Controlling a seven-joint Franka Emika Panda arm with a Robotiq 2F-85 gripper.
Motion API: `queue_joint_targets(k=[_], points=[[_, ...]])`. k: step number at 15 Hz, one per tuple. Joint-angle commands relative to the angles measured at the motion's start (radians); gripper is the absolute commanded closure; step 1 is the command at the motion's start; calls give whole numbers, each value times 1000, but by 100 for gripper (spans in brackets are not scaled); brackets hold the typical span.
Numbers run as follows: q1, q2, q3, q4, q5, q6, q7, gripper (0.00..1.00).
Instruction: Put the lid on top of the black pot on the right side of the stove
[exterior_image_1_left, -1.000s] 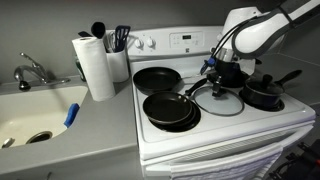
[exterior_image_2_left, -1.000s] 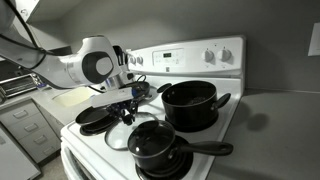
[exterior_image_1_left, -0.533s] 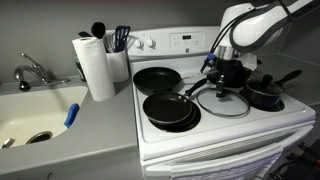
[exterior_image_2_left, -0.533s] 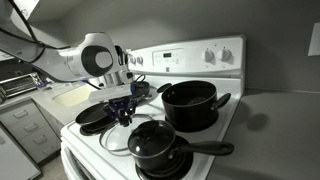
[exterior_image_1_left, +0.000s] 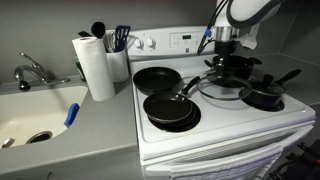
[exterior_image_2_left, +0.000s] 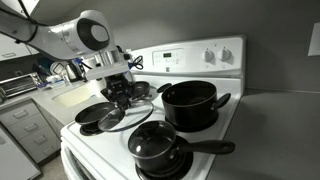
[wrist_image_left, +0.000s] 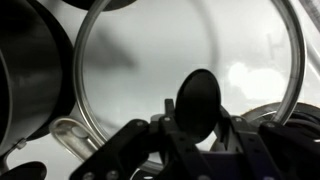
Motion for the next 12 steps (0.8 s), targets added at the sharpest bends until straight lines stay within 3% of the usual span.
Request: queue_joint_targets(k=[1,6,12], points=[[-17,-34,20,84,-7,-135,-30,87],[-19,-58,18,161,-12,-260,-27,87],[-42,-94,-3,196,-71,-294,-29,87]])
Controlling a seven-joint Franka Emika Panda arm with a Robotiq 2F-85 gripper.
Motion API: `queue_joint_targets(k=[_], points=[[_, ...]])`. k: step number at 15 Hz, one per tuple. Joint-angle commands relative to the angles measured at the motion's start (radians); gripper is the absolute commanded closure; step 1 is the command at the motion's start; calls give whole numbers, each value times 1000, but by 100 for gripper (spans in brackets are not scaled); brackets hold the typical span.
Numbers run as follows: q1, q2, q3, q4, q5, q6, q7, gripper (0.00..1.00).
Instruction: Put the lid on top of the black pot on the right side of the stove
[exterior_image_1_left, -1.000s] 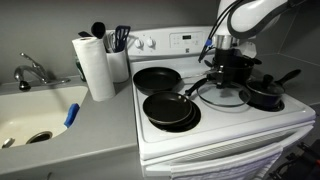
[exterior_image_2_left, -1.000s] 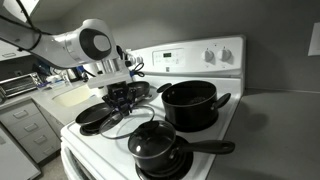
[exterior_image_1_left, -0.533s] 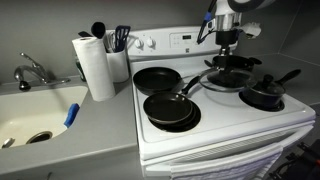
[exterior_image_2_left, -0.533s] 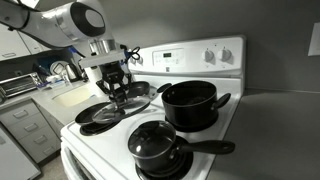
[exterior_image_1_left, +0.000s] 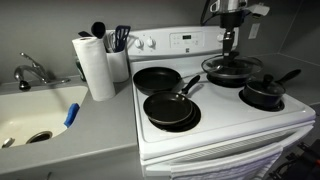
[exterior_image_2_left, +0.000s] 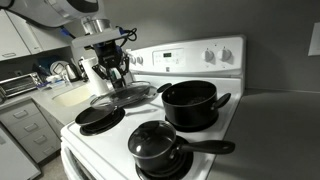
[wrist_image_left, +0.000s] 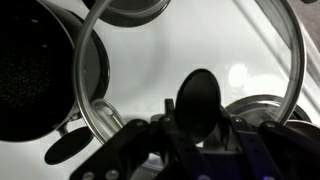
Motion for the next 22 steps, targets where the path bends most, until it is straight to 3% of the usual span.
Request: queue_joint_targets(k=[1,13,22], points=[[-42,-37,-14,18,-44,-35,-27,87],[-186,3,-156,72,-40,109,-37,87],[-241,99,-188,135,-20,253,-10,87]])
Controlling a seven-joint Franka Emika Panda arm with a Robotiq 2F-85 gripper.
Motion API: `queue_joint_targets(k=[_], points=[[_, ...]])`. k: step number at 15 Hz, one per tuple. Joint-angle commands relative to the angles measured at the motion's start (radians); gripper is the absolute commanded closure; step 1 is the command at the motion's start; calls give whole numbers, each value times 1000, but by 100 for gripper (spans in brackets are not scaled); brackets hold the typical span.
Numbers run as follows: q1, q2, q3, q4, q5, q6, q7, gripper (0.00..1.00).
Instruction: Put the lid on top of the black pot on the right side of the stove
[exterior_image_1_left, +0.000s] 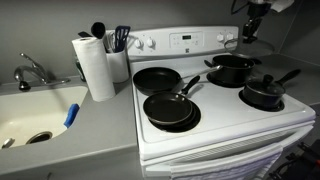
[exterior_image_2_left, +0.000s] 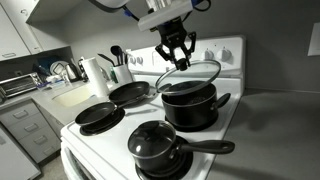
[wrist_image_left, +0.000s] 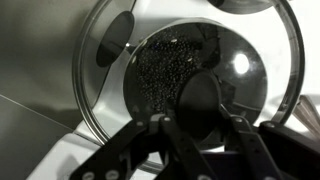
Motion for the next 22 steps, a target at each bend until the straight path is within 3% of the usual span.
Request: queue_joint_targets(k=[1,9,15,22], points=[[-23,38,3,42,26,68,1,87],[-32,77,22,15,179,230,-17,87],[-42,93,24,-16,221,368,-32,87],[-46,109,38,-46,301,338,-37,87]])
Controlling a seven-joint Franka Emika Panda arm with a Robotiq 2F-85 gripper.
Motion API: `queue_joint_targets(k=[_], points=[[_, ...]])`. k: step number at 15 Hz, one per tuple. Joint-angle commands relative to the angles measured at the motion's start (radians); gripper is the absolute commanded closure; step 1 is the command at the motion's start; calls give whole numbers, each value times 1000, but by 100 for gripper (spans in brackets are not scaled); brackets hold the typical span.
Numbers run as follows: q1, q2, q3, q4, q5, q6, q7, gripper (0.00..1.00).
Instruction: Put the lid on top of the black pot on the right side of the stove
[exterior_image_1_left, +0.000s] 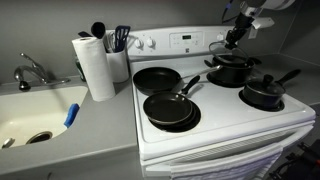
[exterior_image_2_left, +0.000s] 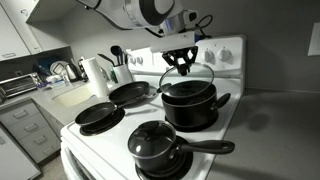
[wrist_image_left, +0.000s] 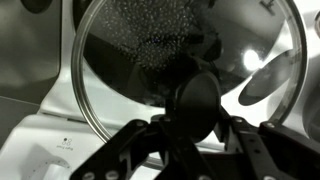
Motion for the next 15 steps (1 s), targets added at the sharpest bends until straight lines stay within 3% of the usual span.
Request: queue_joint_targets(k=[1,15], points=[[-26,2,22,-4,32,-7,-34,87],[-53,12,12,34,1,-200,-73,87]])
